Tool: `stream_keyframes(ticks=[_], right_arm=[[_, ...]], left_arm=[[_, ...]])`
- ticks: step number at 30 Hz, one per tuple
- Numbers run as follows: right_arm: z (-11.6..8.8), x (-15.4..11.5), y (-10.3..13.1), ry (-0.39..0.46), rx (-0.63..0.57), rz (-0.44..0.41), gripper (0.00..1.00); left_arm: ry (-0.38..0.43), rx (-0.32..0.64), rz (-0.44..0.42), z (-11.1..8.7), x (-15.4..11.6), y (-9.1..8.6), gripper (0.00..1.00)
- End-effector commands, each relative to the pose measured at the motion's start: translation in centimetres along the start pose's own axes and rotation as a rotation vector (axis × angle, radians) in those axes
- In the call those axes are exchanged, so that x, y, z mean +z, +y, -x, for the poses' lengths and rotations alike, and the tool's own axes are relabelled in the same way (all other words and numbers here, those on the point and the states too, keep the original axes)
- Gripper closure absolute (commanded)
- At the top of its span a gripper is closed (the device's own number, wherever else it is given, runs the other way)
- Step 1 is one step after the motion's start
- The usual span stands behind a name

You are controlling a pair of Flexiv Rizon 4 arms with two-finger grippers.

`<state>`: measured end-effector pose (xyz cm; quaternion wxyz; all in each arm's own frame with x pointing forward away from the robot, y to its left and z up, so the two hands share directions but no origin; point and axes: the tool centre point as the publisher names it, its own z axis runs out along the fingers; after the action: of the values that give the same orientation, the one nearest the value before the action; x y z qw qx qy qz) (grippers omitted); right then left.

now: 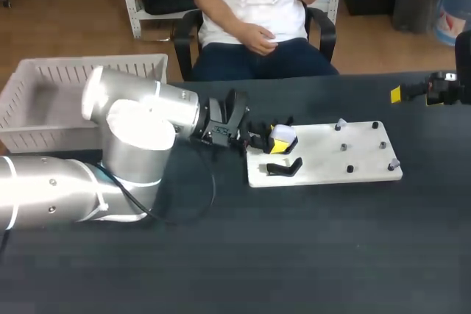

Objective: Pick up each earbud case from the left stands, insert the matching earbuds, close the lid, and place the case in the box.

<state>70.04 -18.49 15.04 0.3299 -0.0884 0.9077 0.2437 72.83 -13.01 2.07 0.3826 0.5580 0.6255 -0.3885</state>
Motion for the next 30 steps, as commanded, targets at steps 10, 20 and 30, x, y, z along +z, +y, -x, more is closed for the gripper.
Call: stream_keyframes(ticks=[10, 20, 30], right_arm=[[0.0, 0.0, 0.0, 0.000, -0.001, -0.001, 0.00], [-1.3, 2.4, 2.9, 0.053, -0.029, 0.045, 0.00], [-2.8, 4.1, 6.1, 0.100, -0.059, 0.124, 0.00]], left_arm=[[-0.076, 0.054, 0.036, 3.7, -1.6, 0.3, 1.00], [-0.110, 0.125, 0.046, 8.1, 0.1, 0.4, 1.00], [-0.089, 0.179, 0.002, 10.1, 2.8, 0.2, 1.00]])
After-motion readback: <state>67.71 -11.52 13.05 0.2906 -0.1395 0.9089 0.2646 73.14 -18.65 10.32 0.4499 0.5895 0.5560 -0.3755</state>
